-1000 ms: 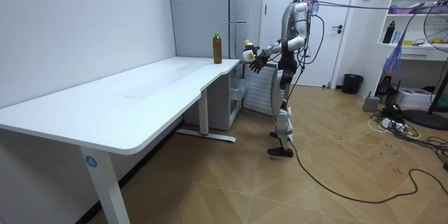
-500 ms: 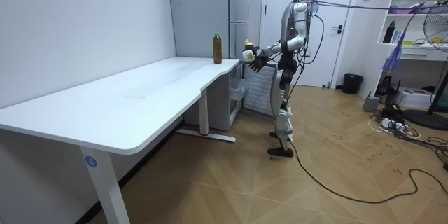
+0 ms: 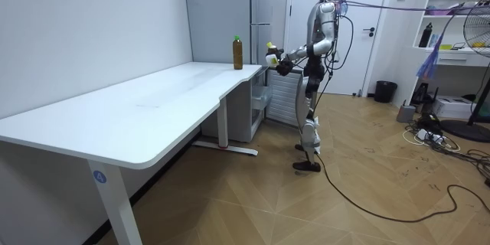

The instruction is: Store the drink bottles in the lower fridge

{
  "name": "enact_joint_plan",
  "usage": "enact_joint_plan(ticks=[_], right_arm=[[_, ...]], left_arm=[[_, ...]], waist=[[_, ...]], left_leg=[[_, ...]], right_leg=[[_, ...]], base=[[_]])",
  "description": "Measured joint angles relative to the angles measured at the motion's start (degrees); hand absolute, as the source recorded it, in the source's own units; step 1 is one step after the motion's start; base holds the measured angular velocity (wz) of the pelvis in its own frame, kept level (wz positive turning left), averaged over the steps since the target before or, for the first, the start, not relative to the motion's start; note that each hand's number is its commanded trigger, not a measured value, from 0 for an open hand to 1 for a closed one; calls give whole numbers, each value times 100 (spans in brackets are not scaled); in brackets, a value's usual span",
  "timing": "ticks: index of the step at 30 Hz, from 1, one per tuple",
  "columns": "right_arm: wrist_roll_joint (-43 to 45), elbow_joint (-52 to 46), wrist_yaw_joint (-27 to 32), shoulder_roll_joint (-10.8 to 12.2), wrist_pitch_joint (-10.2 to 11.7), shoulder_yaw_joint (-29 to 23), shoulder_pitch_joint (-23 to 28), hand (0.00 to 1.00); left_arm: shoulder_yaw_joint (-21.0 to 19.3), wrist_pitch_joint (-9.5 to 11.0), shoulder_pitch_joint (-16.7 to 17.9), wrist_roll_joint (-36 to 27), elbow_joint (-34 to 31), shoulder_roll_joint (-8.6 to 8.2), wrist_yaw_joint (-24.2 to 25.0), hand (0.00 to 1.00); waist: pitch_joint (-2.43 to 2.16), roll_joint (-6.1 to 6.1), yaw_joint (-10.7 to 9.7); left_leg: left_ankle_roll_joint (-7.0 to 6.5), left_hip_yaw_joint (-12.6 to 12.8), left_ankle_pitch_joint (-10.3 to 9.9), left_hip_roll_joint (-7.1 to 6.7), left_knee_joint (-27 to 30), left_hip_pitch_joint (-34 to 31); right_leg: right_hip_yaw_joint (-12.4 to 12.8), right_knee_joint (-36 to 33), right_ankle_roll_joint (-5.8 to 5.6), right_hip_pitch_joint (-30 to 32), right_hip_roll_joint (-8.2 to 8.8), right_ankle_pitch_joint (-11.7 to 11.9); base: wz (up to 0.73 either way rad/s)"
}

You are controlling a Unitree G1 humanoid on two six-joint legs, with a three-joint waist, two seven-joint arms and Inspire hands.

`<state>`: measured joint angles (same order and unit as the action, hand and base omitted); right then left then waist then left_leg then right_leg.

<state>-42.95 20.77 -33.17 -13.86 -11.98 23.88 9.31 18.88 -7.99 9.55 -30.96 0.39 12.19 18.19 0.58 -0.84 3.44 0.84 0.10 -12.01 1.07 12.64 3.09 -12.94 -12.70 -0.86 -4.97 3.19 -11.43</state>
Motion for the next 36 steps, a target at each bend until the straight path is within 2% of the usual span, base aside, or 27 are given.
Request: enact_joint_plan(ticks=[5,6,7,8,10,22,27,36], right_arm=[[-52,0,-7,-5,0,8,2,100],[-52,0,-7,-5,0,8,2,100],[-53,0,-7,-5,0,9,2,100],[-55,0,-7,-5,0,9,2,100],[-60,0,-8,-5,3,10,2,100],[-216,0,-19,-13,-1,182,2,100],[-260,0,-36,-16,-1,234,2,100],[-655,0,-58,-19,-17,357,2,100]], left_arm=[[-14,-29,-1,-108,0,0,-32,100],[-15,-29,-1,-109,0,0,-32,98],[-15,-29,-1,-109,0,0,-32,91],[-15,-29,-1,-120,0,0,-36,75],[-15,-29,-1,-138,0,0,-47,0],[13,-30,-2,-105,0,-5,-157,0],[46,-31,-2,-102,0,-6,-157,0],[33,-29,-57,-93,-64,-4,-157,0]], waist=[[-7,11,0],[-8,13,0],[-8,13,0],[-8,13,0],[-8,13,1],[-22,38,4],[-9,67,4],[-2,39,-1]], left_leg=[[0,-1,0,0,3,-11],[0,-1,0,0,3,-9],[0,-1,0,0,3,-7],[0,-1,0,0,3,-6],[0,-1,0,0,3,-5],[0,-1,0,1,7,-12],[0,-2,0,1,5,-21],[0,1,0,0,3,-3]], right_leg=[[-3,-1,1,7,0,0],[-2,-1,1,7,0,0],[-2,-1,1,7,0,0],[-2,-1,1,7,0,0],[-2,-1,1,8,0,0],[-3,0,3,8,-1,2],[-7,0,4,11,-1,2],[3,0,3,-1,-1,2]], base=[[0],[0],[0],[0],[0],[0],[0],[0]])
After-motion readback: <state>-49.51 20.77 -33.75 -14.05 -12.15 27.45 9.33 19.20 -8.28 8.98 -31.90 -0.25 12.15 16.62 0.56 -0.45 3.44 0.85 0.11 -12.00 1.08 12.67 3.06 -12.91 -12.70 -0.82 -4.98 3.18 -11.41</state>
